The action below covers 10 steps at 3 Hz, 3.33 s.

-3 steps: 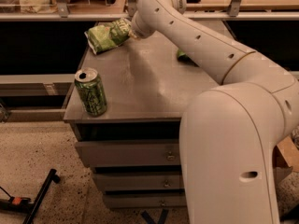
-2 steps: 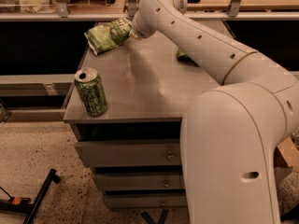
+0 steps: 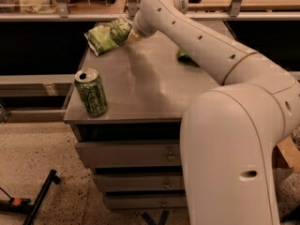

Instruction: Move green jalapeno chip bag near green can

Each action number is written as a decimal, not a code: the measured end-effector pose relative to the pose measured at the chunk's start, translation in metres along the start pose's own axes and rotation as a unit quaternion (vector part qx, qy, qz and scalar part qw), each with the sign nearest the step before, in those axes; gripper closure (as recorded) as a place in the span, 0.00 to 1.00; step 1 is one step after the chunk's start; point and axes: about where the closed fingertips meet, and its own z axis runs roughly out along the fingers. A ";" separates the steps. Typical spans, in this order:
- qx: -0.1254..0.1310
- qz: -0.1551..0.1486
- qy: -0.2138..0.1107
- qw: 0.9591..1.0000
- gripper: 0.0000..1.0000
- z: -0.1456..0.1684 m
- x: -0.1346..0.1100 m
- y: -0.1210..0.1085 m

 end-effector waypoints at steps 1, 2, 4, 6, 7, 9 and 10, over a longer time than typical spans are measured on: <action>0.011 0.003 0.006 1.000 0.57 0.019 -0.001 -0.008; 0.011 0.003 0.007 1.000 0.57 0.020 -0.001 -0.008; 0.012 0.005 0.010 1.000 0.32 0.023 0.004 -0.009; 0.013 0.006 0.007 1.000 0.52 0.024 0.001 -0.010; 0.009 0.000 0.003 1.000 0.76 0.025 -0.002 -0.007; 0.005 -0.009 0.003 1.000 1.00 0.021 -0.002 -0.005; 0.000 -0.008 -0.004 1.000 1.00 -0.002 0.005 -0.010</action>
Offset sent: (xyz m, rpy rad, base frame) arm 0.0248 0.0005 0.0025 -0.0031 -0.0221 -0.0369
